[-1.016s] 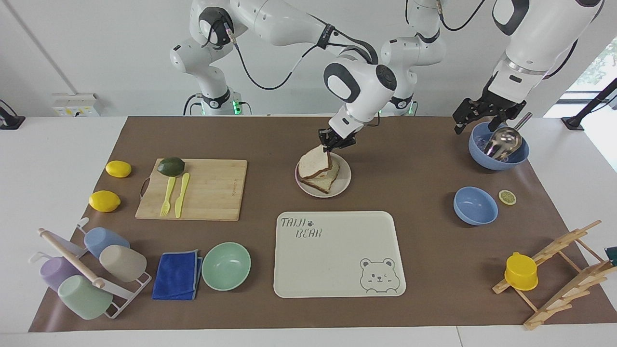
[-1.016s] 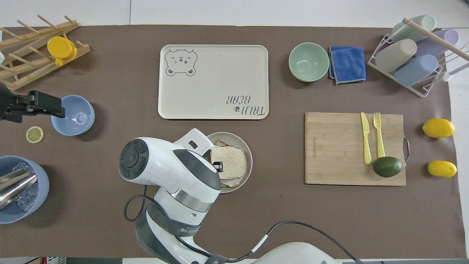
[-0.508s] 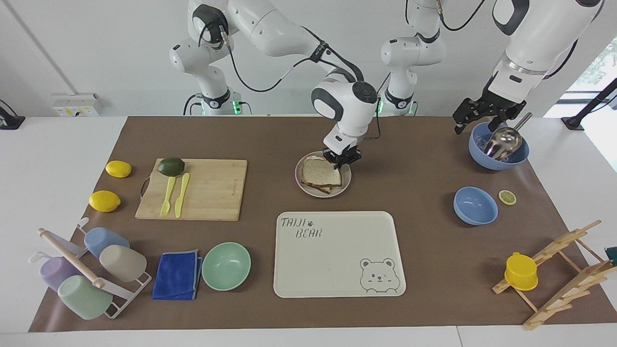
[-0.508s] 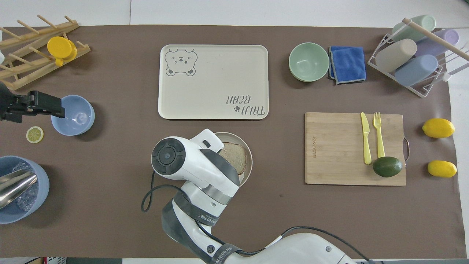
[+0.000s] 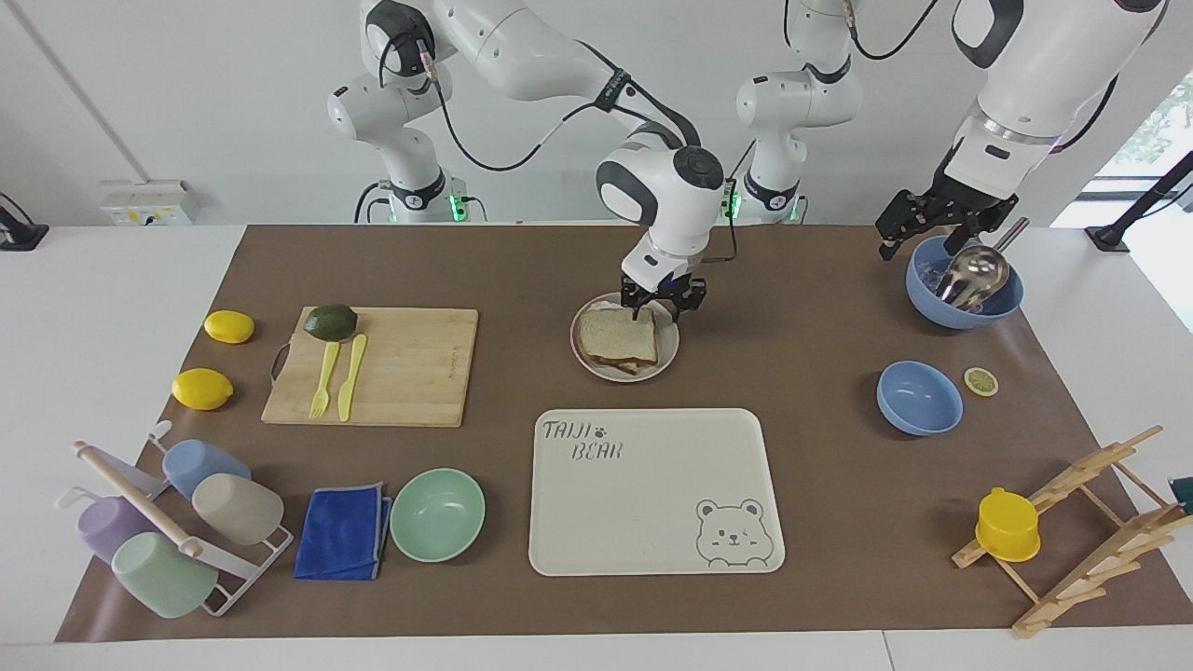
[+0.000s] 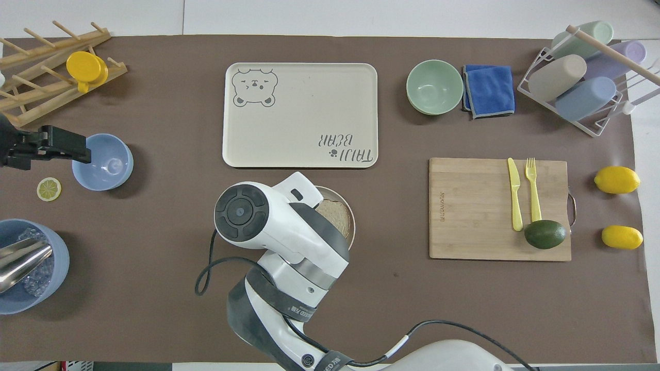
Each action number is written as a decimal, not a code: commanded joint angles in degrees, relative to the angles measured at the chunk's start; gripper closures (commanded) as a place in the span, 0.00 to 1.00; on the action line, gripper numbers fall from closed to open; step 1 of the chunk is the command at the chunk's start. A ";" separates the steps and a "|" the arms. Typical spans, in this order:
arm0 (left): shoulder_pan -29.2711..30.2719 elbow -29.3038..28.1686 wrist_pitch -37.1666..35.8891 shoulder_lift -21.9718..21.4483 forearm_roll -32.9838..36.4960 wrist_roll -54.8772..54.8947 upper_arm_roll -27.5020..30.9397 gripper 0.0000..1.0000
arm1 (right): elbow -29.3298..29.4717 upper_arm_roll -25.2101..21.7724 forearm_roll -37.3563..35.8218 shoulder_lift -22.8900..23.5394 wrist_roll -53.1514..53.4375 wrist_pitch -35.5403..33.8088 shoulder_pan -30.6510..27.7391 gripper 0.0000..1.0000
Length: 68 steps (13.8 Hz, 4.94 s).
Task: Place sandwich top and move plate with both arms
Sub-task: 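Withdraw the right gripper while the left gripper moves toward the plate, then reach the left gripper to the rim of the sandwich plate, then grip the plate rim with the left gripper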
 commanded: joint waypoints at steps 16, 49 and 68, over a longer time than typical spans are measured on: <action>-11.32 -22.67 20.70 -3.07 -3.35 -3.28 -0.94 0.00 | -4.56 -1.13 6.28 -25.70 -37.58 -28.52 -38.31 0.00; -30.32 -44.21 52.09 4.58 -6.16 -17.79 -0.94 0.53 | -7.04 -13.71 7.08 -28.97 -53.43 -23.76 -38.49 0.00; -25.76 -35.73 43.26 4.84 -10.73 -16.39 -0.94 1.00 | -7.13 -13.71 7.08 -28.97 -53.43 -23.76 -38.49 0.00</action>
